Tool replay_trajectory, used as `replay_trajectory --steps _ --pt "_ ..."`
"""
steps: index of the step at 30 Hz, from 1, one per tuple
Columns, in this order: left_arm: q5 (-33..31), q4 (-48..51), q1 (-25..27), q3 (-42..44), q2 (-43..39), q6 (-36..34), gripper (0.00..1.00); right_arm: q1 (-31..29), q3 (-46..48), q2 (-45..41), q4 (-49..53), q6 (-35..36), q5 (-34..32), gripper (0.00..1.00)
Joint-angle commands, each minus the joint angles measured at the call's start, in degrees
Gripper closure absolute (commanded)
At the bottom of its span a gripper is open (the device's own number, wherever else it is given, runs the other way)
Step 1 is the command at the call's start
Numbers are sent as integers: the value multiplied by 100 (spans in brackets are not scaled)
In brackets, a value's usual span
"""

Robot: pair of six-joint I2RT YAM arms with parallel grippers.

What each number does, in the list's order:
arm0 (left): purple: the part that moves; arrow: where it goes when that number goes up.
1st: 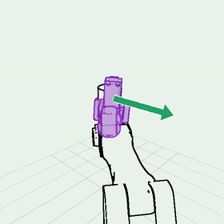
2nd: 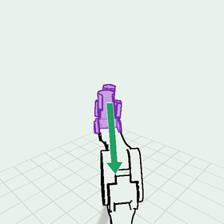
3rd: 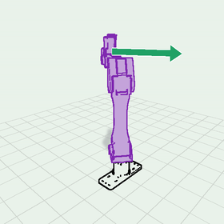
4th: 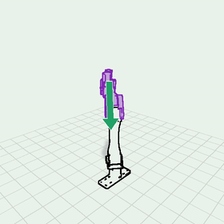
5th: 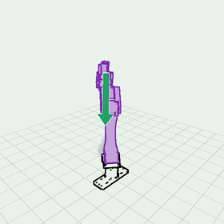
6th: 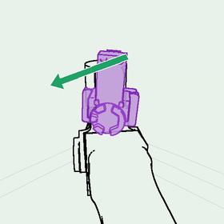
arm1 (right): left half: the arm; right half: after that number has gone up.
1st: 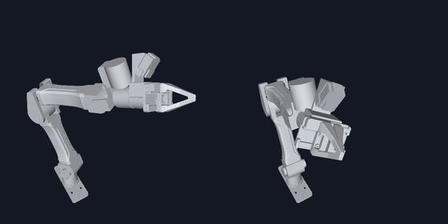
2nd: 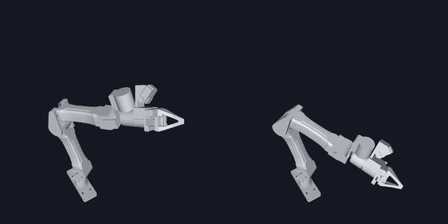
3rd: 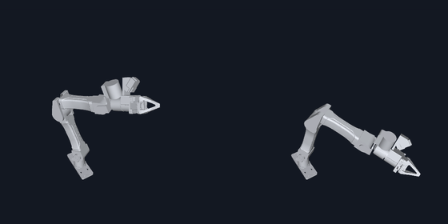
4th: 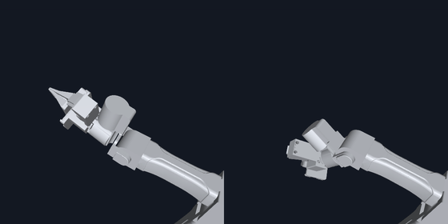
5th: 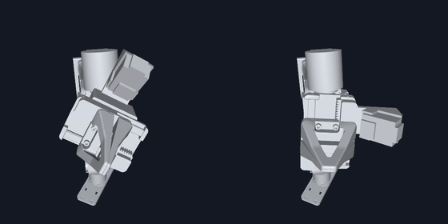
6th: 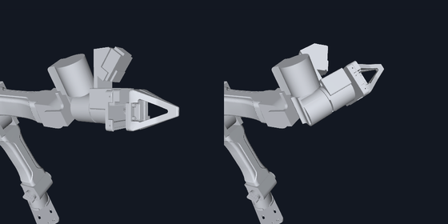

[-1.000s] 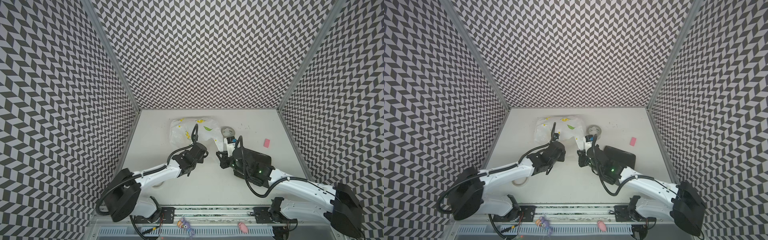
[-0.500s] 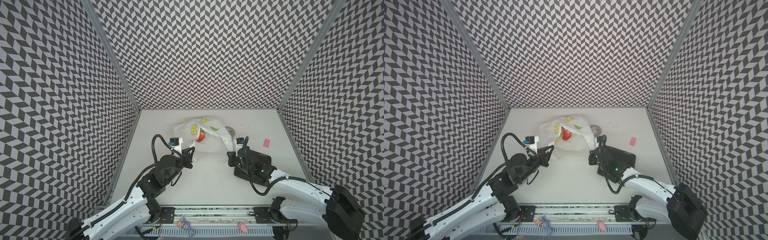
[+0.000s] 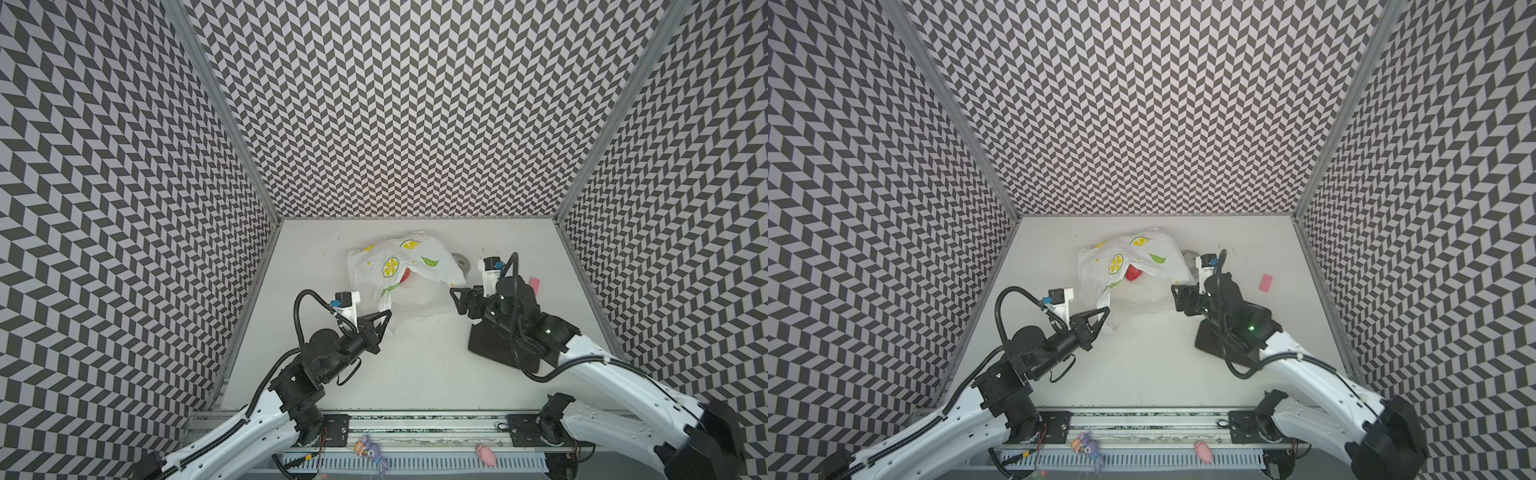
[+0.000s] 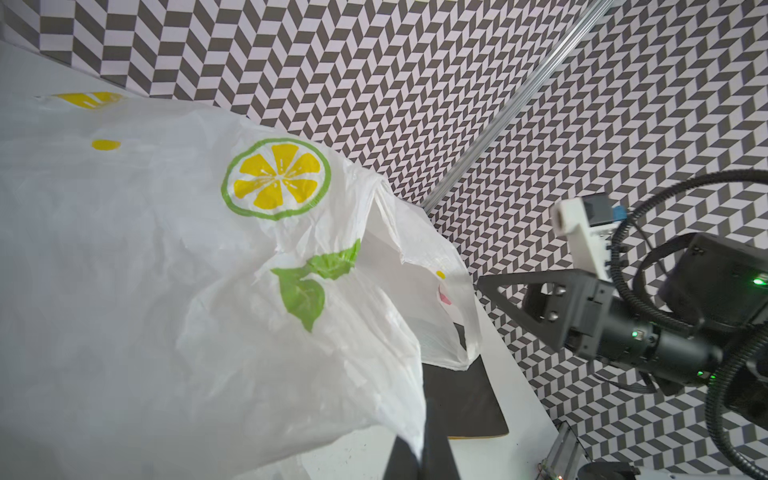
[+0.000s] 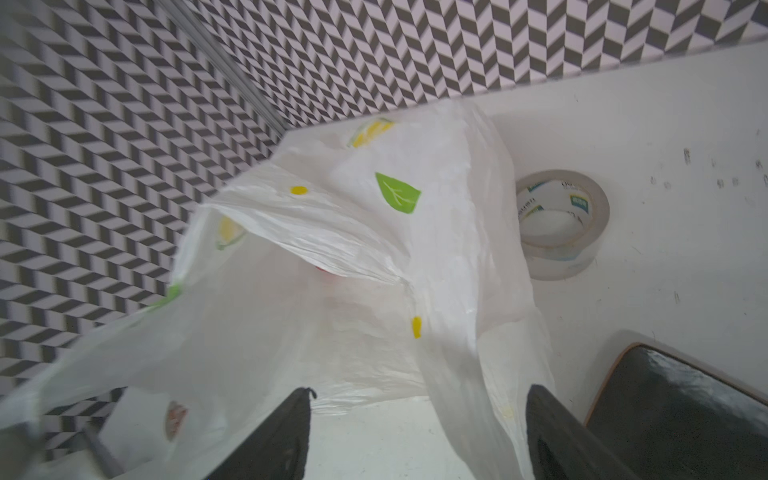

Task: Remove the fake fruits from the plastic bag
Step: 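Pull the bag edge open with the left gripper while the right lifts away, then hold the bag open with the left gripper while the right gripper reaches inside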

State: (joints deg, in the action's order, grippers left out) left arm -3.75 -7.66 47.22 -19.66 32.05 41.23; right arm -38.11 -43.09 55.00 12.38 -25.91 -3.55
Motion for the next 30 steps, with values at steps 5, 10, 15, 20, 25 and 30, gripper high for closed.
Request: replay_trajectory --steps 5,10,15,20,25,30 --pt "93 -503 -28 -122 158 196 100 -1064 -47 -792 99 851 341 33" --pt "94 -479 -28 -212 144 219 100 -1648 -111 347 -476 1522 7 38" --pt "8 -210 -24 -341 32 157 100 -1828 -408 1698 -1060 2546 -884 45" --pt "-76 -78 -28 -380 -22 266 100 -1823 -679 2874 -1672 3457 -2007 51" --pt "8 10 -20 -433 29 306 100 -1820 -1079 3792 -1880 4246 -2365 54" --pt "100 82 -19 -443 -42 333 100 -1679 -1577 4505 -1879 4384 -2483 54"
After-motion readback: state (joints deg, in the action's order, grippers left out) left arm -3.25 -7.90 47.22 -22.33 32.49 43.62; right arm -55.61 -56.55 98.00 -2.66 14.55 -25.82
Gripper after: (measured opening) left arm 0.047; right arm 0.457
